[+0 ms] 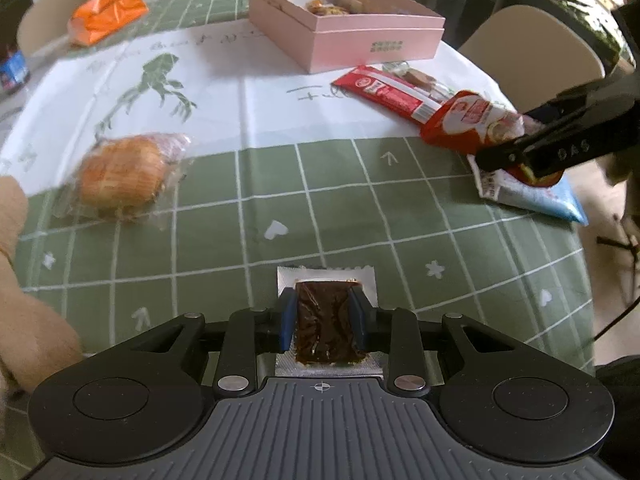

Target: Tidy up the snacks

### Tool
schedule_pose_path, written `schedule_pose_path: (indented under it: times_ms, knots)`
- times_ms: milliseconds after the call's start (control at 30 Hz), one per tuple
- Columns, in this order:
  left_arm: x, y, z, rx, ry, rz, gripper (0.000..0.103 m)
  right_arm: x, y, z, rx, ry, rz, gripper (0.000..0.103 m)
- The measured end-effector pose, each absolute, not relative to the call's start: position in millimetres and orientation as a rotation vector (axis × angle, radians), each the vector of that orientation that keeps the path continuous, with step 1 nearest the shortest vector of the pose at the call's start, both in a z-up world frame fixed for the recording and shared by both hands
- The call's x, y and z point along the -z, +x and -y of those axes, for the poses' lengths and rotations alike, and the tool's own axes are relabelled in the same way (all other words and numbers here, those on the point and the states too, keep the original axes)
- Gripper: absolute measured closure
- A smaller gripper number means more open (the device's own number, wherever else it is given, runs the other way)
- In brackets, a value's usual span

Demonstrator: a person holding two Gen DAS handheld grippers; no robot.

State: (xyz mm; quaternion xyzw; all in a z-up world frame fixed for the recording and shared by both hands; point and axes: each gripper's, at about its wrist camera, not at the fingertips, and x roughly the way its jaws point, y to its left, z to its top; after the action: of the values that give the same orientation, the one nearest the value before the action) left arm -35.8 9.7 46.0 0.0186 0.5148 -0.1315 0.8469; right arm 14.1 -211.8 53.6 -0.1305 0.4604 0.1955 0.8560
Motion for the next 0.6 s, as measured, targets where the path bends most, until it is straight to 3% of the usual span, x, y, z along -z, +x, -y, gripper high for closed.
schedule_pose_path:
  times_ms: [600]
  knots:
    - [-48.2,-50.8,5.7,0.381,0.143,-1.037,0.069,-43.6,4.0,197.8,-0.429,-0.328,-0.969,0.031]
